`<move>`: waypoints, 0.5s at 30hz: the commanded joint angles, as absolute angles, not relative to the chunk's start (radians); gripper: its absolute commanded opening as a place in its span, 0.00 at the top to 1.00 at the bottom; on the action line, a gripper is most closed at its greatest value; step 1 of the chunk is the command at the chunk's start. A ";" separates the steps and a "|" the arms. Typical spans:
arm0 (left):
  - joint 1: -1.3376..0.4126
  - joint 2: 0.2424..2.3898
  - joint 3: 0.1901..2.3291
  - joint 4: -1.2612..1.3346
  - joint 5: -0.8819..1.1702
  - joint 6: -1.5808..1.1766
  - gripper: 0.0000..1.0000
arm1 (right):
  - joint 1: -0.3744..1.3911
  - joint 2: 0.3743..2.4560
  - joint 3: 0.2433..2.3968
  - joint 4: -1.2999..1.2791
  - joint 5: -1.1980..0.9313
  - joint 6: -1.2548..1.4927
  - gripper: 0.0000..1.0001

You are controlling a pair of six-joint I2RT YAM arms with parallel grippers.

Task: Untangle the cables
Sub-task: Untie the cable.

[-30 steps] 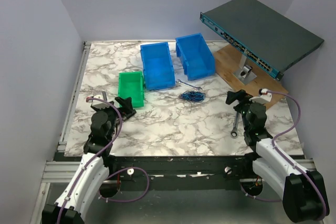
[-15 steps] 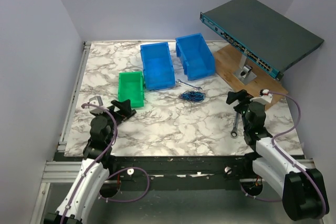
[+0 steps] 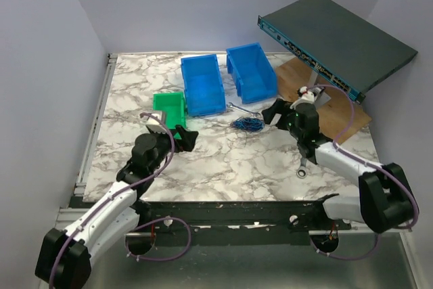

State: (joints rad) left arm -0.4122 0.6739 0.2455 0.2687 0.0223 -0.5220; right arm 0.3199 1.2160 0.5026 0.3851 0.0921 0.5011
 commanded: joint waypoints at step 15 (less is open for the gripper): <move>-0.517 1.005 0.417 0.397 0.141 -0.448 0.02 | 0.361 1.660 0.743 0.305 -0.193 0.449 0.46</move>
State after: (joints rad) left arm -0.5125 0.9710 0.4244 0.3046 0.0723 -0.4820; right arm 0.3588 1.6138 0.7174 0.3191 -0.1047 0.4690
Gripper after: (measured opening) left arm 0.983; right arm 0.580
